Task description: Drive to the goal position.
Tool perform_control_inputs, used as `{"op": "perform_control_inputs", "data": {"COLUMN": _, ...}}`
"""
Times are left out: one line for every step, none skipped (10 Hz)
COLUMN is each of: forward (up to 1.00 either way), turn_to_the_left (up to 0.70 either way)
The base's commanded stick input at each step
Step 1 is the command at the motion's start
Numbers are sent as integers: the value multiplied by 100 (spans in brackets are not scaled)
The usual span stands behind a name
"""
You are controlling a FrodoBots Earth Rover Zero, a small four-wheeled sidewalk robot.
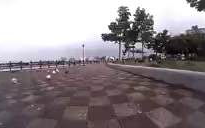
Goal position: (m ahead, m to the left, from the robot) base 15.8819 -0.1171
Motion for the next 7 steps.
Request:
{"op": "perform_control_inputs", "data": {"forward": 100, "turn_to_the_left": 0}}
{"op": "perform_control_inputs", "data": {"forward": 100, "turn_to_the_left": 0}}
{"op": "perform_control_inputs", "data": {"forward": 100, "turn_to_the_left": 0}}
{"op": "perform_control_inputs", "data": {"forward": 100, "turn_to_the_left": 0}}
{"op": "perform_control_inputs", "data": {"forward": 100, "turn_to_the_left": 0}}
{"op": "perform_control_inputs", "data": {"forward": 100, "turn_to_the_left": 0}}
{"op": "perform_control_inputs", "data": {"forward": 100, "turn_to_the_left": 0}}
